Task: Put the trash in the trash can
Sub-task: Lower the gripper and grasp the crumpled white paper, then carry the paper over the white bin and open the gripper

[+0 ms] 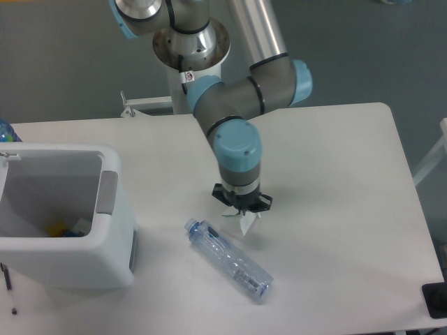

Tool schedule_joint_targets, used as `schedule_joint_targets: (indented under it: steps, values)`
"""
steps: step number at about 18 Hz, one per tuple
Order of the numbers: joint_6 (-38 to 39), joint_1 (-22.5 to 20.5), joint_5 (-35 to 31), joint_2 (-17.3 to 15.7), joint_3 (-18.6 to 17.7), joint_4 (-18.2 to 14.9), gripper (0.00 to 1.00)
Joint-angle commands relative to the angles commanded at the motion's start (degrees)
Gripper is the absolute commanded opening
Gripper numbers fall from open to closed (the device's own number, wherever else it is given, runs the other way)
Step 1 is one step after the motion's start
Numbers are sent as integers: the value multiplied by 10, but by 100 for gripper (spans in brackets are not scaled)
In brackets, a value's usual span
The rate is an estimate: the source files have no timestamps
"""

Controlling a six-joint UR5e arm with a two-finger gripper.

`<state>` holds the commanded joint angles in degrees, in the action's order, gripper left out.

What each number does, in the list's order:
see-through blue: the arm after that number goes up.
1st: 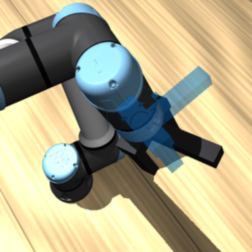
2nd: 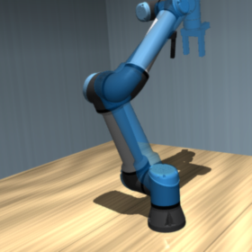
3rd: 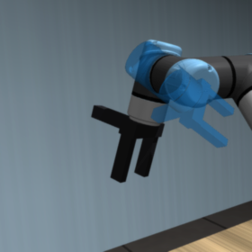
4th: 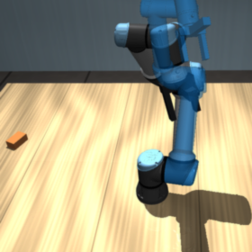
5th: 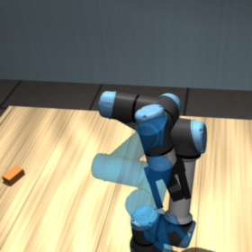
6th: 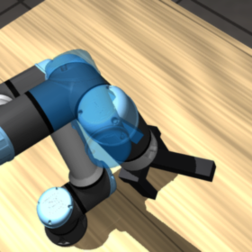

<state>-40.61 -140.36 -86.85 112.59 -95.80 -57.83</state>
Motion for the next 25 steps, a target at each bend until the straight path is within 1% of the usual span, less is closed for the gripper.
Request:
schedule_joint_targets:
  steps: [4,6,9,11,14,17,21,23,25]
  values:
    - [15,-3,9,0,6,1,0]
    - [29,-6,24,0,17,1,0]
    - [32,-10,33,0,47,0,0]
    - [46,-10,58,-3,68,-1,0]
    - [82,-10,88,-16,91,-1,0]
    - [109,-7,113,-33,106,-1,0]
    - [128,-4,152,-42,130,-1,0]
    - [148,0,168,-56,141,-1,0]
    - [171,14,189,-71,143,0,0]
